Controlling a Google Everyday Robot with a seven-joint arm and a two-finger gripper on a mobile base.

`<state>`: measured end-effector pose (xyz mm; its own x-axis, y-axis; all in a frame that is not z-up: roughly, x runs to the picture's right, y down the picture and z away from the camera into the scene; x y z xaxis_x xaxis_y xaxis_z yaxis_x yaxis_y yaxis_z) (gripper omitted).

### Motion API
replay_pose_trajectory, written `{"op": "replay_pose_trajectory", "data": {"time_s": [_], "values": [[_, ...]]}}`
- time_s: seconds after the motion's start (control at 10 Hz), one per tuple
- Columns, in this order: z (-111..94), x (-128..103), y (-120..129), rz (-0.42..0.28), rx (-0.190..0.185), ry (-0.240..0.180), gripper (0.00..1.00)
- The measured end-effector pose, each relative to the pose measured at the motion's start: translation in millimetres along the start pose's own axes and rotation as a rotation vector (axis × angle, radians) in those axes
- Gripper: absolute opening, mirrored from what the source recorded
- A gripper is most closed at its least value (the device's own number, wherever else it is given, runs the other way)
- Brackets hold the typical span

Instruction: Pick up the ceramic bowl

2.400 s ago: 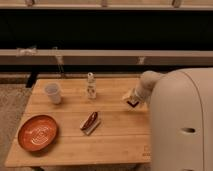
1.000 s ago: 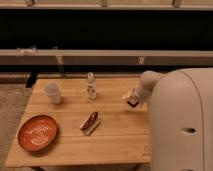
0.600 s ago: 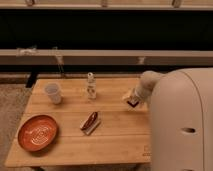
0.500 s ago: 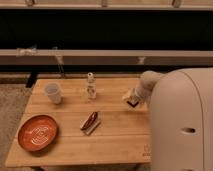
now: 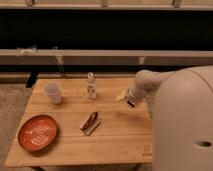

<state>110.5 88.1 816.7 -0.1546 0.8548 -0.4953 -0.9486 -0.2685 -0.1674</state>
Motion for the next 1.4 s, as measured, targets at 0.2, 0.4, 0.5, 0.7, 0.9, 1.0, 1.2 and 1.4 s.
{"op": "replay_pose_trajectory", "data": {"time_s": [0.2, 0.4, 0.5, 0.7, 0.9, 1.0, 1.2, 1.4], "values": [[-10.1, 36.1, 39.9, -0.098, -0.008, 0.006, 0.74], [-9.3, 71.6, 85.8, -0.205, -0.012, 0.015, 0.74], [-4.2, 86.4, 114.1, -0.259, -0.014, 0.022, 0.74], [12.0, 105.2, 169.1, -0.375, -0.006, 0.038, 0.74], [27.5, 106.5, 199.6, -0.450, 0.011, 0.053, 0.74], [36.2, 106.6, 215.5, -0.490, 0.025, 0.058, 0.74], [53.2, 112.6, 234.4, -0.558, 0.067, 0.066, 0.74], [64.9, 122.9, 239.3, -0.609, 0.099, 0.080, 0.74]]}}
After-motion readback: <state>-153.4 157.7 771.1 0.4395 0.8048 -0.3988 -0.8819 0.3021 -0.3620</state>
